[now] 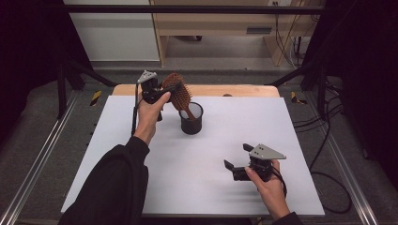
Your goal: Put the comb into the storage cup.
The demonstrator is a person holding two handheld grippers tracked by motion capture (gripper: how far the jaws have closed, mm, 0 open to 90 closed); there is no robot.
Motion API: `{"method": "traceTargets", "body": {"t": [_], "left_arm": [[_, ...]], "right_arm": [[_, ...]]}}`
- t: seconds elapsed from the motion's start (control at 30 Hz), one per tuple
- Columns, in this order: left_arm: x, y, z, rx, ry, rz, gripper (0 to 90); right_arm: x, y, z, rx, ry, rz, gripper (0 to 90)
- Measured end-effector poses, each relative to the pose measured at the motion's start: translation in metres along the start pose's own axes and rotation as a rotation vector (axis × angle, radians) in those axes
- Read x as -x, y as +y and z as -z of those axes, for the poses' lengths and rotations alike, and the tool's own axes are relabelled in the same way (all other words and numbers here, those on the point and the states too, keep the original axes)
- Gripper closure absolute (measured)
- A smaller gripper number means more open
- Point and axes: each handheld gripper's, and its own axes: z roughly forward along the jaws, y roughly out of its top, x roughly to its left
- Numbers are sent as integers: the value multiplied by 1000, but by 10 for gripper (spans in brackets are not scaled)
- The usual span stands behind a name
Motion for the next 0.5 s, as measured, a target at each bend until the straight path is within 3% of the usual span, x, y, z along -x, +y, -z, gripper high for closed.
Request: {"method": "traceTargets", "body": {"t": [0.5], "left_arm": [[-1,0,1,-1,10,-4,386]], "right_arm": [[0,0,0,0,0,1,42]]}}
